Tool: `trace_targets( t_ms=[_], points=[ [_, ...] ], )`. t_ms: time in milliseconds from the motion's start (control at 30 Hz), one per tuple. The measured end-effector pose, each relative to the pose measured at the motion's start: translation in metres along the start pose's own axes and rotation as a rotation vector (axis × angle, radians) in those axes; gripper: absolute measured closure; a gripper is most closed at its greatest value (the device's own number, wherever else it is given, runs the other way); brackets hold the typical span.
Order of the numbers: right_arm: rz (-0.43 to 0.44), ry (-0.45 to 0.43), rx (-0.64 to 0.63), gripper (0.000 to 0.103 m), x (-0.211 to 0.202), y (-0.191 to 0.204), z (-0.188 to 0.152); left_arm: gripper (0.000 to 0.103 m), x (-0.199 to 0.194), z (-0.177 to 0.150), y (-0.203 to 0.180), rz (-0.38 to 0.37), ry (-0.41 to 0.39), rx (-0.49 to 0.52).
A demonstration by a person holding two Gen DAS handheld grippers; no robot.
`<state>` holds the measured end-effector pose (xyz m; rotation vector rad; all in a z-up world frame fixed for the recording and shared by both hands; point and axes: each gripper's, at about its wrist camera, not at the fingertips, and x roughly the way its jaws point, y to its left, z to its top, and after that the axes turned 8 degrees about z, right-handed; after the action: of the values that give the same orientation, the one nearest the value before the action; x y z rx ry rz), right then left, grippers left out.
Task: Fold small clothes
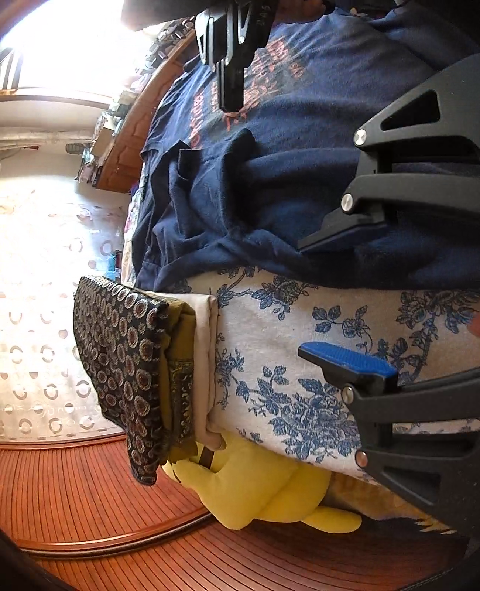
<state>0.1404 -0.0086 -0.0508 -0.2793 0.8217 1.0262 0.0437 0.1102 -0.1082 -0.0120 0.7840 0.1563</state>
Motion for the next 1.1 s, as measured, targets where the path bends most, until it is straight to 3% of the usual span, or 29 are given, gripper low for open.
trace_targets(
  t_ms=[233, 300, 367, 533, 600, 633, 867, 933, 1000, 1100],
  points=[
    [-0.028, -0.005, 0.015, 0.098, 0.004, -0.004, -0.003, 0.055, -0.014, 0.004, -0.001, -0.009, -0.041, -0.004],
    [-0.027, -0.007, 0.010, 0.071, 0.011, -0.001, 0.000, 0.055, -0.015, 0.005, -0.003, -0.014, -0.046, 0.001],
    [-0.021, -0.013, -0.002, 0.060, 0.019, 0.003, 0.004, 0.055, -0.014, 0.004, -0.006, -0.012, -0.043, 0.009],
    [-0.061, 0.035, -0.035, 0.062, 0.043, 0.007, 0.009, 0.055, -0.012, 0.005, -0.005, -0.007, -0.036, 0.001],
    [-0.071, 0.042, -0.027, 0.095, 0.044, 0.003, 0.010, 0.055, -0.014, 0.006, -0.005, -0.007, -0.043, 0.000],
    [-0.063, 0.038, -0.033, 0.099, 0.041, 0.002, 0.010, 0.055, -0.016, 0.007, -0.005, -0.008, -0.047, -0.001],
    [-0.027, -0.005, -0.046, 0.100, 0.000, 0.005, 0.004, 0.055, -0.025, 0.013, -0.012, -0.019, -0.075, 0.011],
    [-0.008, 0.029, -0.060, 0.093, -0.001, 0.006, 0.000, 0.055, -0.023, 0.013, -0.014, -0.020, -0.072, 0.017],
    [-0.039, 0.034, -0.070, 0.049, -0.003, 0.003, -0.003, 0.055, -0.019, 0.013, -0.017, -0.019, -0.064, 0.024],
    [-0.036, 0.009, -0.011, 0.046, -0.009, -0.016, -0.003, 0.055, -0.012, 0.012, -0.017, -0.015, -0.048, 0.027]
  ],
)
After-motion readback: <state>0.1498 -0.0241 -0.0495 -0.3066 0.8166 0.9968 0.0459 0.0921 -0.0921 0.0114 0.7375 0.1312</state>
